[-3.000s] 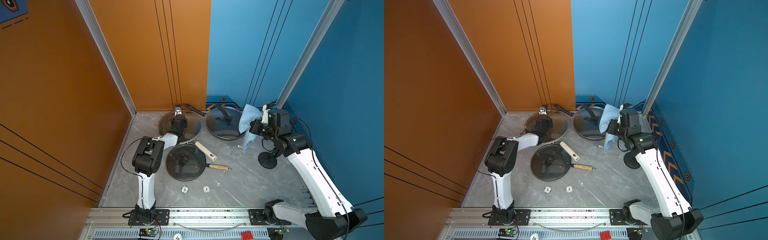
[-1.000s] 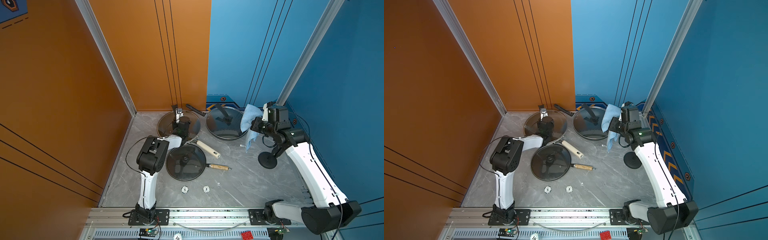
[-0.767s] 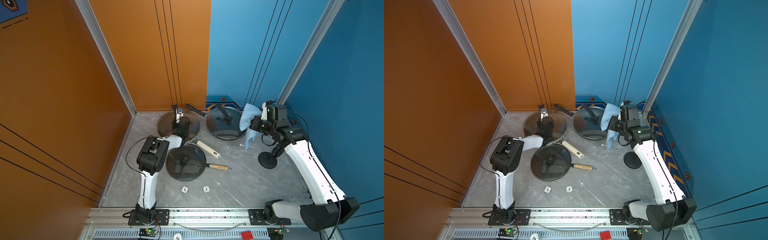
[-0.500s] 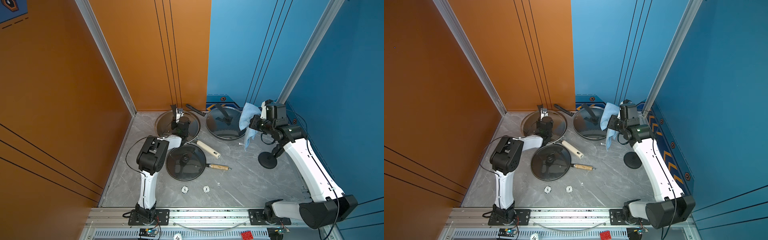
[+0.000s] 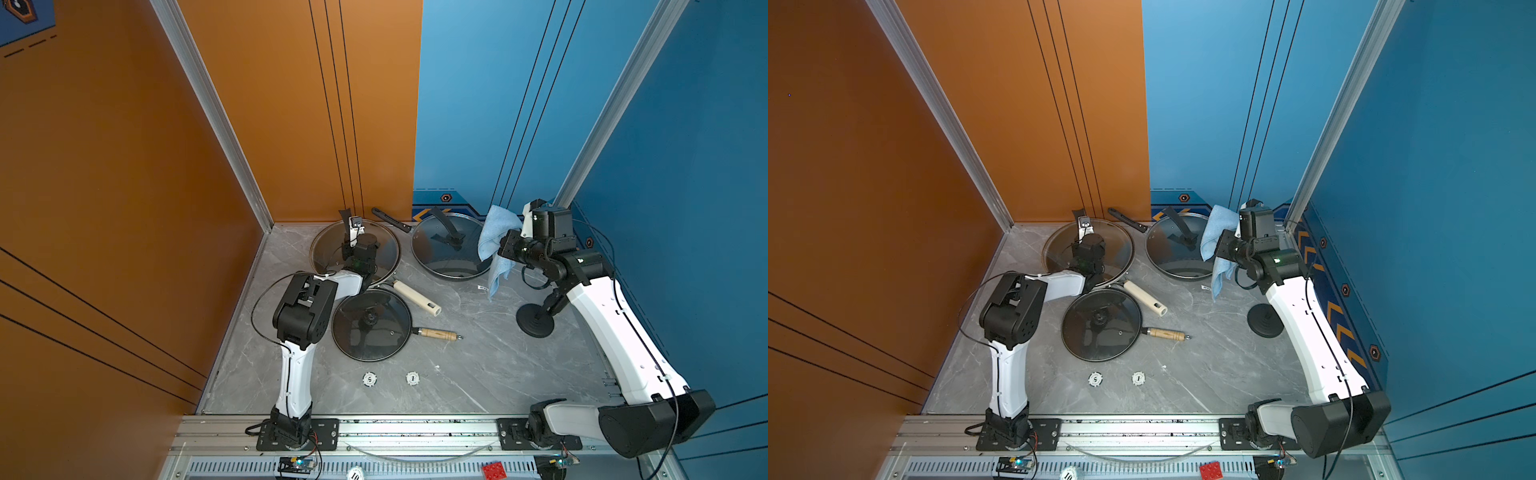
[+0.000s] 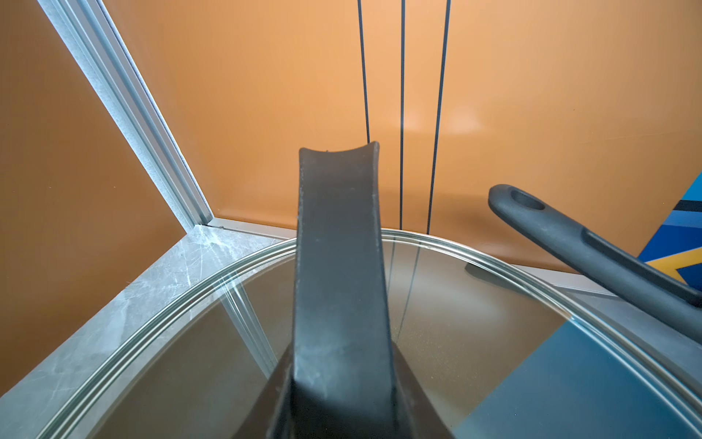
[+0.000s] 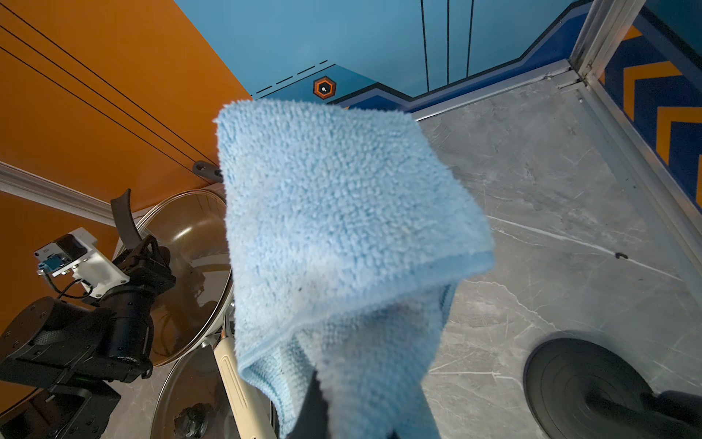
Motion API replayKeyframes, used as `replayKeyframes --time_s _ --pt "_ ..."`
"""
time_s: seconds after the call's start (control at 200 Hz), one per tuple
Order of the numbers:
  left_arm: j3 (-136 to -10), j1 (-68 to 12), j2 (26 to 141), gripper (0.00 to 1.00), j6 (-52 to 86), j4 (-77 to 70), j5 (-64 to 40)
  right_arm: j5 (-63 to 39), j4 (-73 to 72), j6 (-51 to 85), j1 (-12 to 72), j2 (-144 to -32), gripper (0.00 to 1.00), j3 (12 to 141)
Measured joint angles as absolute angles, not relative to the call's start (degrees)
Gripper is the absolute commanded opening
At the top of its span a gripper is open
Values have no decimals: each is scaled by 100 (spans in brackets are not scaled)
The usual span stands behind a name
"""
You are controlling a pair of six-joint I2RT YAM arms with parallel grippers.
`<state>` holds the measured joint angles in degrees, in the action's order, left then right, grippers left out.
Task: Wipe the pot lid with a cloth
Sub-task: Place the pot lid on the cooking pot.
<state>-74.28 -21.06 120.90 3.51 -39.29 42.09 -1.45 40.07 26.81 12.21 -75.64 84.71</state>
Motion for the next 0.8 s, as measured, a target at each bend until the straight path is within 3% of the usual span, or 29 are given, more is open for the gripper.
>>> replayKeyframes --time_s 0.801 --pt "-7336 -2137 12062 0 287 -4104 3758 -145 4010 2681 1221 -7564 0 8468"
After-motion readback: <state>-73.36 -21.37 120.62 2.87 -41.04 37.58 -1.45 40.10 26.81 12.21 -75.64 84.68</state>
